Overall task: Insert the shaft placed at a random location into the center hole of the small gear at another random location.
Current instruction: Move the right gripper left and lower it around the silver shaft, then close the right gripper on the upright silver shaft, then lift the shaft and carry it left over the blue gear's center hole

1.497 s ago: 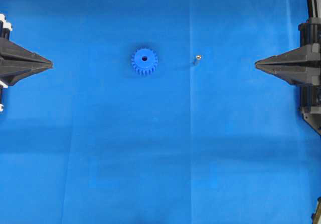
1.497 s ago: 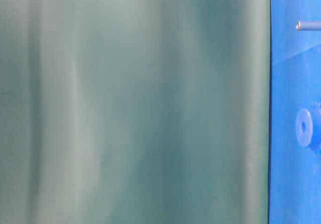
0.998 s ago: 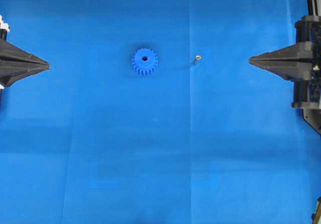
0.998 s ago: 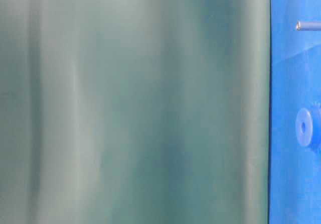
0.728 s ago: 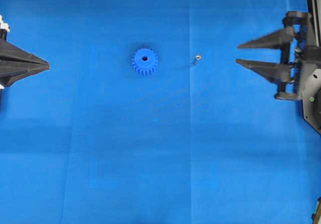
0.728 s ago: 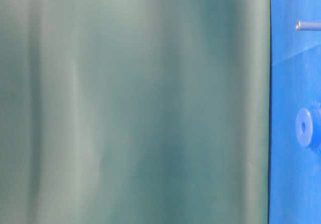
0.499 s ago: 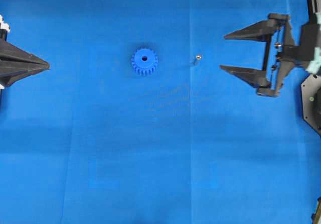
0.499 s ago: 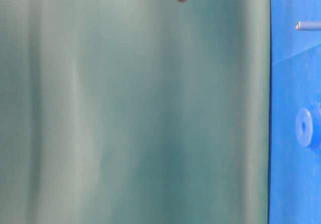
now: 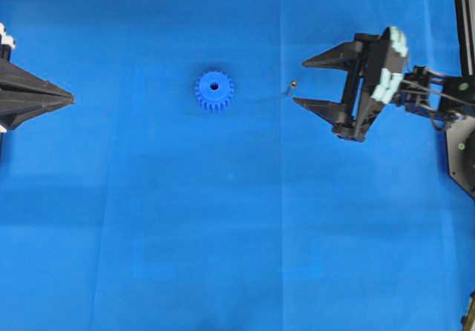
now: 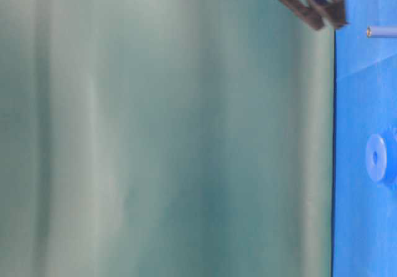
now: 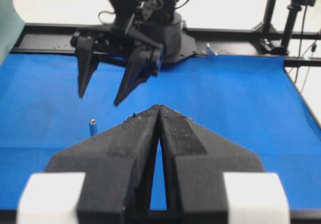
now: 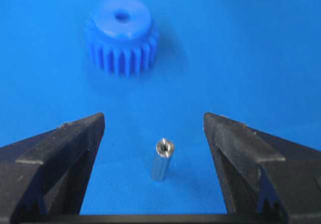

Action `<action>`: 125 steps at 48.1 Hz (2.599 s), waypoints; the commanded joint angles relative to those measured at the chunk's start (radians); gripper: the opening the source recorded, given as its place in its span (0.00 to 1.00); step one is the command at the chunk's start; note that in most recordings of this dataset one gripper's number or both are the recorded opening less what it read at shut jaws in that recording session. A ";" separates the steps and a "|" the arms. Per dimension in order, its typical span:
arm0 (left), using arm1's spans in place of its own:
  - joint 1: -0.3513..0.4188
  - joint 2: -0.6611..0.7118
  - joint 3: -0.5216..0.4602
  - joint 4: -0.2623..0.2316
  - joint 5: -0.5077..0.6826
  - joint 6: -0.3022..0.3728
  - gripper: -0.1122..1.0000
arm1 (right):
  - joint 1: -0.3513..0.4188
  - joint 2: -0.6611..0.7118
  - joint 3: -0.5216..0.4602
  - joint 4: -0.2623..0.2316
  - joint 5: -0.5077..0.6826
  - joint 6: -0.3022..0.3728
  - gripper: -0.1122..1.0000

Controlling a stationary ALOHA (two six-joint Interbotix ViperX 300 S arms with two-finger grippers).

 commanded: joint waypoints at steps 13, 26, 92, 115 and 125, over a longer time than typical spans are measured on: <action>-0.002 0.000 -0.008 0.002 0.000 0.002 0.10 | -0.005 0.137 -0.037 0.040 -0.072 0.002 0.71; -0.002 0.000 -0.003 0.000 0.003 0.002 0.10 | -0.005 0.166 -0.049 0.051 -0.078 0.002 0.70; -0.002 -0.014 -0.003 0.002 0.034 -0.006 0.10 | -0.005 -0.114 -0.078 0.052 0.202 -0.017 0.13; -0.002 -0.014 -0.003 0.000 0.034 -0.008 0.10 | -0.002 -0.031 -0.183 0.051 0.221 -0.018 0.13; -0.002 -0.014 -0.003 0.000 0.035 -0.008 0.10 | 0.003 0.078 -0.328 0.034 0.276 -0.018 0.13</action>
